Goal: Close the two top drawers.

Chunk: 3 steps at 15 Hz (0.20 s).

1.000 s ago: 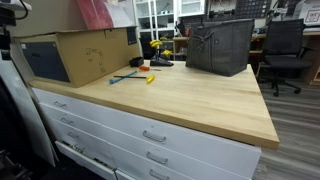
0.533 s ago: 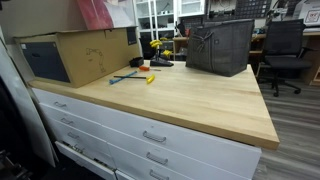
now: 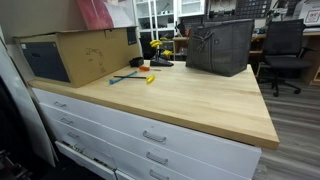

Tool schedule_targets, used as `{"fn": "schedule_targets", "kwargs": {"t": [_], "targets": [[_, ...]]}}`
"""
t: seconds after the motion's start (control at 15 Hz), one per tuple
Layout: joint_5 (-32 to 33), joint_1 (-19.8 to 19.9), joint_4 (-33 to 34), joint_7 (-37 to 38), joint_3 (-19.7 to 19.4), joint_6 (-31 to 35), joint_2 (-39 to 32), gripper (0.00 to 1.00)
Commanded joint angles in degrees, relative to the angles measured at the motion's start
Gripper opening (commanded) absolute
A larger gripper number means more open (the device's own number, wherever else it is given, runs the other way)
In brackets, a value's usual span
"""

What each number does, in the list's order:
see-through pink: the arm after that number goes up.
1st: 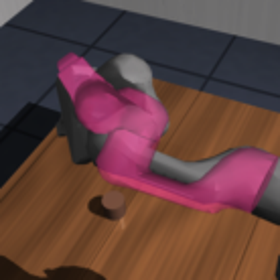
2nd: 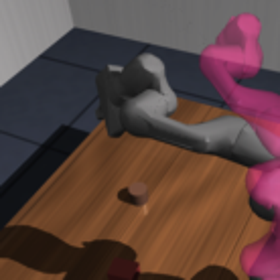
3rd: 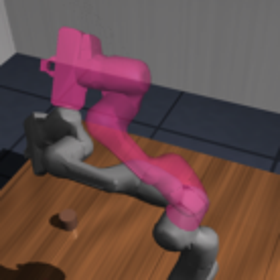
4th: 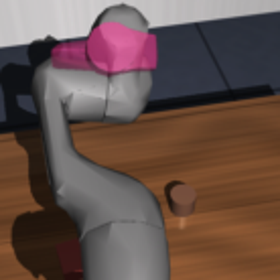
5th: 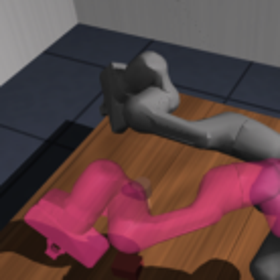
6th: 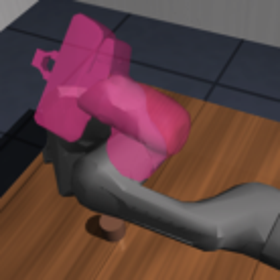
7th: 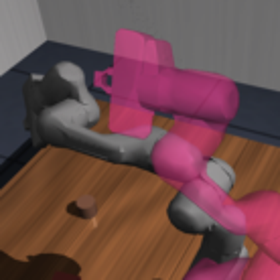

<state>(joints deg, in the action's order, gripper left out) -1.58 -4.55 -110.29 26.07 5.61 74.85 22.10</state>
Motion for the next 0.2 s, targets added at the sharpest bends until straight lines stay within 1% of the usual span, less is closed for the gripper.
{"fn": "schedule_targets", "kwargs": {"t": [0.0, 0.07, 0.13], "targets": [[-0.17, 1.72, 0.53, -0.41, 1.12, -0.23, 0.1, 0.15], [-0.18, 1.76, 0.47, -0.41, 1.12, -0.23, 0.13, 0.22], [-0.18, 1.76, 0.36, -0.41, 1.12, -0.22, 0.08, 0.31]]}}
